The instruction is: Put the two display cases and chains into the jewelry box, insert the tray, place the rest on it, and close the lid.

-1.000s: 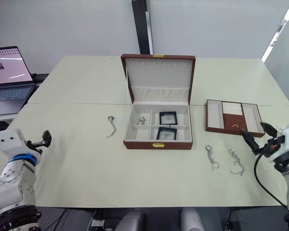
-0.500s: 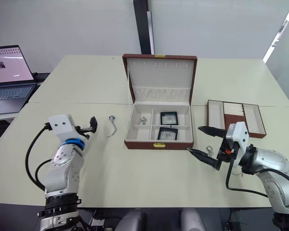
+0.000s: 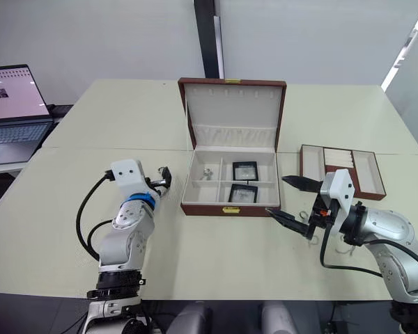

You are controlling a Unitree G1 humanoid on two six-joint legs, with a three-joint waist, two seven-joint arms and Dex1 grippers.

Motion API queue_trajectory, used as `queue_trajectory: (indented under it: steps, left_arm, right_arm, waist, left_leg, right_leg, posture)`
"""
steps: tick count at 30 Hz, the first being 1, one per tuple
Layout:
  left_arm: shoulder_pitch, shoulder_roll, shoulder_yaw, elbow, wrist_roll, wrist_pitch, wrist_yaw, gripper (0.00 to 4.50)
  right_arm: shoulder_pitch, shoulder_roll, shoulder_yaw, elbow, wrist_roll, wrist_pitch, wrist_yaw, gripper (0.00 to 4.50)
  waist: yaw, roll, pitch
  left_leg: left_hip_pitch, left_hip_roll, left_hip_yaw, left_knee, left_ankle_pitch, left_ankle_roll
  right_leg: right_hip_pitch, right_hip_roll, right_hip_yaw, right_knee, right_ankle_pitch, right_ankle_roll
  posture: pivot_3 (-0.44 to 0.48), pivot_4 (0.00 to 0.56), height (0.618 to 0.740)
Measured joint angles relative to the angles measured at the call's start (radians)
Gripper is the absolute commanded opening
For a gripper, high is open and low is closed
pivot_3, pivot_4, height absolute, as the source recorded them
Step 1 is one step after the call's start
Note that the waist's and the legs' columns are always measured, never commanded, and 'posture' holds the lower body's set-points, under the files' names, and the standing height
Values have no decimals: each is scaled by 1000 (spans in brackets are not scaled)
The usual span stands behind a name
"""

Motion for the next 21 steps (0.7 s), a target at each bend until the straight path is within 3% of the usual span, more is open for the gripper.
queue_trajectory:
  steps: [19, 21]
  left_arm:
    - [-81, 15, -1, 118, 17, 74, -13, 4440]
    - [-79, 16, -3, 116, 21, 78, -17, 3838]
  right_arm:
    - [-6, 0, 7, 2, -5, 8, -16, 4500]
    - [-6, 0, 7, 2, -10, 8, -16, 4500]
  waist:
    - [1, 1, -1]
    - [1, 1, -1]
  left_leg:
    - [1, 0, 0, 0, 0, 0]
    - [1, 0, 0, 0, 0, 0]
  right_leg:
    - [1, 0, 0, 0, 0, 0]
    - [1, 0, 0, 0, 0, 0]
  posture:
    - [0, 150, 740]
    - [0, 150, 740]
